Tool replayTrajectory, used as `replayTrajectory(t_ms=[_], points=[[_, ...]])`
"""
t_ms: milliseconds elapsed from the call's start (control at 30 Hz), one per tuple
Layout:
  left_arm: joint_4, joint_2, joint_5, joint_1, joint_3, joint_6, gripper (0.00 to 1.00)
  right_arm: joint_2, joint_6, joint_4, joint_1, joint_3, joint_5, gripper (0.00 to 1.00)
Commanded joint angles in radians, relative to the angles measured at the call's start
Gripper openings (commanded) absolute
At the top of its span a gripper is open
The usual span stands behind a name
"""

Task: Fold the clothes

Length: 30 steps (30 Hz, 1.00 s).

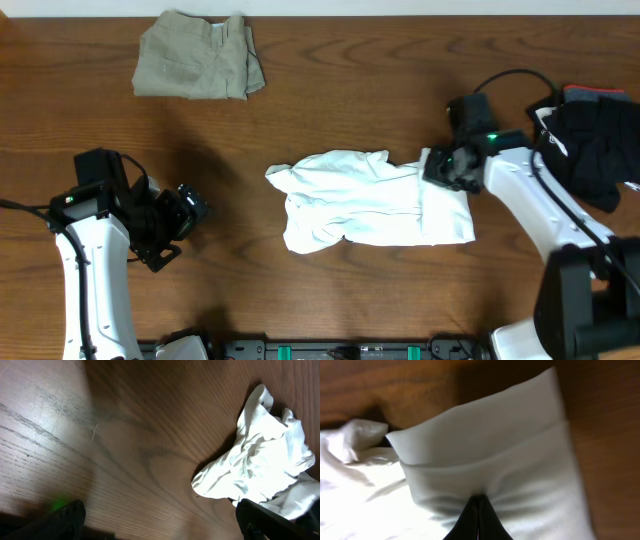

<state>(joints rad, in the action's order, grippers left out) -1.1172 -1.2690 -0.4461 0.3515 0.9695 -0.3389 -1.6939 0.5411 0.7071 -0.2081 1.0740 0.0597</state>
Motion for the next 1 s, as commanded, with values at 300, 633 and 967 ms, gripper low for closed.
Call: replayTrajectory(t_ms=[300, 633, 967], points=[[-0.001, 0.002, -0.01, -0.002, -0.01, 0.014, 0.98, -0.141, 0.05, -0.08, -0.048, -0.037, 0.095, 0.01], [0.0, 0.002, -0.01, -0.002, -0.01, 0.014, 0.98, 0.227, 0.004, 0.009, -0.047, -0.032, 0.126, 0.05], [0.0, 0.002, -0.01, -0.002, -0.01, 0.013, 0.98, 0.302, 0.029, 0.177, -0.047, -0.104, 0.046, 0.05]])
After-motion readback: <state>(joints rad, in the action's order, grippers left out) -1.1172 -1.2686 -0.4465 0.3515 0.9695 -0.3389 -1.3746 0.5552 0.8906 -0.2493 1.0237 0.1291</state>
